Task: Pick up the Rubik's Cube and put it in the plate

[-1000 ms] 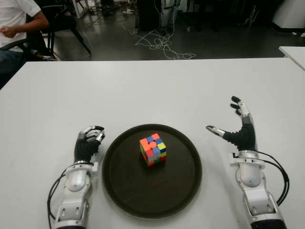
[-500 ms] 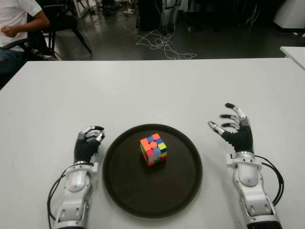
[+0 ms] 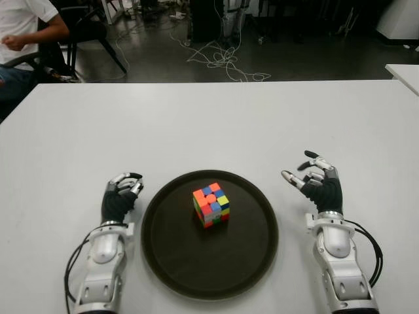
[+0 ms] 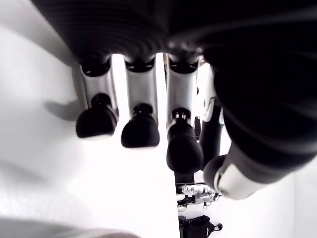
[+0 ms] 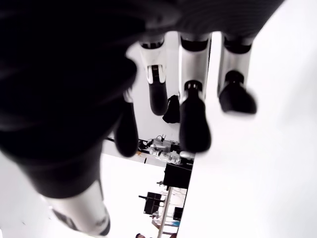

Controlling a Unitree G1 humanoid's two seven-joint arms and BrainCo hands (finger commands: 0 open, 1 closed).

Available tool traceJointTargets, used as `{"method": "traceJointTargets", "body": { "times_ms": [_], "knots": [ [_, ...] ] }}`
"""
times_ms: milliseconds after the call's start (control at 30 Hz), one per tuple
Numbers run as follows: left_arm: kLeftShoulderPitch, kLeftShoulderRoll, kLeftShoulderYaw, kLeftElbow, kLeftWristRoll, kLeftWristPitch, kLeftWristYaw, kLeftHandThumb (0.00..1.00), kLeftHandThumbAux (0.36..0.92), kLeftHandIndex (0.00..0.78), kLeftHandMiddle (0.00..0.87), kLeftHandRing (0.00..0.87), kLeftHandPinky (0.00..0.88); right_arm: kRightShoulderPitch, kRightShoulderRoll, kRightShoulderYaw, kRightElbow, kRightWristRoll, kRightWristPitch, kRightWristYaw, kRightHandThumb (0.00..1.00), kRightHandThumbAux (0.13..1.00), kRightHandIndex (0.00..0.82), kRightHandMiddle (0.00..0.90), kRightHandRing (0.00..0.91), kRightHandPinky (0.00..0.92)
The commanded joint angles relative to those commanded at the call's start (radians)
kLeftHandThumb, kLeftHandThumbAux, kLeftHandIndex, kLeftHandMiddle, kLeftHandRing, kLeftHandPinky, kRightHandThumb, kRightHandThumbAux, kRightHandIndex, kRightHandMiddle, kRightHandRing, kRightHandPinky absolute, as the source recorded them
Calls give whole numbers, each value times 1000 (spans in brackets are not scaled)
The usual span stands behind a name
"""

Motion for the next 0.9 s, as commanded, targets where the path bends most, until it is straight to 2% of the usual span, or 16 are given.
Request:
{"method": "traceJointTargets", "body": {
  "times_ms": [367, 667, 900],
  "knots": [
    [6, 0, 2, -15, -12, 4, -10, 710, 704, 444, 800, 812, 804, 8, 41, -26, 21, 68, -38, -7, 206, 858, 739, 825, 838, 851],
    [11, -3, -1, -29, -6, 19, -1, 708, 705, 444, 804, 811, 802, 26, 72, -48, 62, 69, -127, 11, 200, 858, 747, 830, 844, 850],
    [11, 0, -5, -26, 1, 13, 0, 710, 705, 444, 805, 814, 804, 25, 94, -67, 106, 74, -210, 20, 242, 853, 735, 821, 836, 841]
  ]
}}
